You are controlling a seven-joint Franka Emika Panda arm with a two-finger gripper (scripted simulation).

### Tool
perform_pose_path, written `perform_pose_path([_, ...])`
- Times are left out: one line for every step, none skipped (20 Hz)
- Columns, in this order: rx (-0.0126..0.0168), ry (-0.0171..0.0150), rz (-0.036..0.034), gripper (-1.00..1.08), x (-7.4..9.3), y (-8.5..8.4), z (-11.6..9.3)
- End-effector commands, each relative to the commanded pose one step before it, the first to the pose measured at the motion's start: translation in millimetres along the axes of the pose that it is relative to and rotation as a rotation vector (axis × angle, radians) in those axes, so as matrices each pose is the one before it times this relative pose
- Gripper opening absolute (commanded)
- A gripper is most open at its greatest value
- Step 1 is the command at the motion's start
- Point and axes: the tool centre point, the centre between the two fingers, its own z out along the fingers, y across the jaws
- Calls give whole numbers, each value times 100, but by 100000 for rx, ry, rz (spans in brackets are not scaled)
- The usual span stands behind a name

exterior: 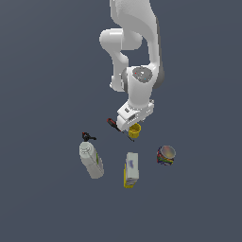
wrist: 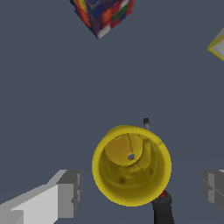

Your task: Pick up a designated object from a clutter of objects.

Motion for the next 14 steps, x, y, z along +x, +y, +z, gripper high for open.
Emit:
perform_pose_path([77, 0, -1213, 100, -141, -246, 319])
perform_pose_path([9, -7, -84, 100, -10, -20, 23])
perform_pose_path([0, -53, 465, 100, 44, 79, -106])
perform_pose_path([0, 0, 0, 100, -2, 0, 28])
perform_pose_path([0, 0, 0, 100, -6, 0, 82])
perform_pose_path([0, 0, 0, 100, -9, 0, 137])
perform_pose_path([8, 8, -48, 100, -3, -19, 189])
perform_pose_path([0, 0, 0, 100, -16, 0, 244])
perform_pose_path([8, 8, -47, 100, -9, -19, 294])
perform_pose_path([8, 8, -47, 100, -11, -18, 345])
perform_pose_path([8, 8, -48, 100, -12, -18, 394])
perform_pose_path([0, 0, 0, 100, -23, 3, 444])
perform_pose_path([10, 13, -83, 100, -5, -29, 487])
perform_pose_path([3, 6, -48, 100, -9, -12, 480])
